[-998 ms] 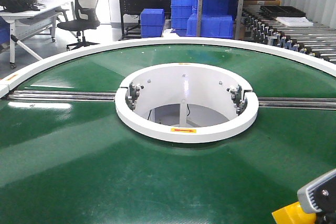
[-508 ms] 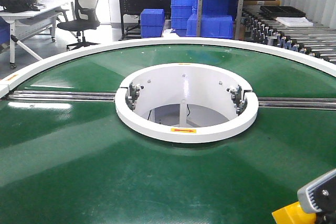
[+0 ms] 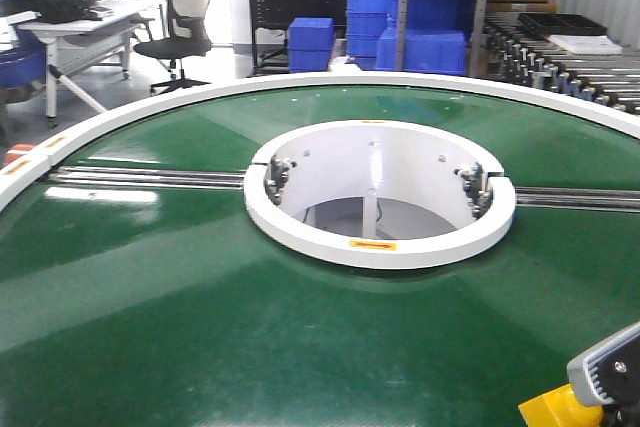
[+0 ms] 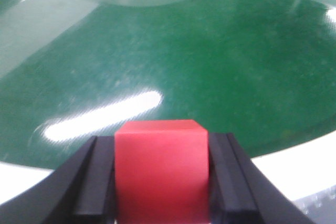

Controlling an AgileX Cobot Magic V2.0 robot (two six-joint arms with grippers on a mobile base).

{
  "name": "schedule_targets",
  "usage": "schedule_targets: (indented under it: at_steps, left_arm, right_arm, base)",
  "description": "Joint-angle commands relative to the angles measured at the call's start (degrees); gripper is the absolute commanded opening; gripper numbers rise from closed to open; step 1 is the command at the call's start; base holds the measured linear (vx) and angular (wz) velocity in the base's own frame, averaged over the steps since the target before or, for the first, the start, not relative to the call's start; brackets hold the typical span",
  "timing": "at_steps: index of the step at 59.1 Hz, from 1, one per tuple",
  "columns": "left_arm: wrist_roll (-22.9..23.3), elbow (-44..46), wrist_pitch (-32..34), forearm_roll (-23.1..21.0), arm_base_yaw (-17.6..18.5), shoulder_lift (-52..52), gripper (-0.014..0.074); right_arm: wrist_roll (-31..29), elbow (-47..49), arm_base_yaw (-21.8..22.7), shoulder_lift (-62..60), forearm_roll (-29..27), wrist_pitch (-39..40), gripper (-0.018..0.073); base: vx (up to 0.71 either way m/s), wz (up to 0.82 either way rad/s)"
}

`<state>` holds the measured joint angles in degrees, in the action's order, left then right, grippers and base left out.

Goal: Pick red and yellow blocks into blue bin
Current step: 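Drive the base to the blue bin holding both blocks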

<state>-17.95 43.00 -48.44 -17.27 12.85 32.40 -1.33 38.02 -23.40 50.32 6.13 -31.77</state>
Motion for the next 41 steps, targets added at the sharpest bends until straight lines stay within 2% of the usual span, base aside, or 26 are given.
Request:
schedule_targets:
  at_steps: [1,9,41]
  left_arm:
    - [0.0,1.5,4.1,-1.4,0.2,0.0,0.0316]
    - [0.0,1.5,4.1,-1.4,0.2,0.0,0.0316]
    - [0.0,1.4,4.1,-1.4,0.2,0.0,0.0316]
  right_arm:
    - [-0.4,1.6,0.0,-0.6,0.8,3.8,0.0244]
    - [-0.4,1.6,0.0,-0.6,0.8,3.8,0.0244]
    - [-0.4,1.6,0.0,-0.6,0.8,3.8,0.0244]
  base:
    - [-0.09,0.23]
    - [-0.11,0.36]
    - [-0.16,0.64]
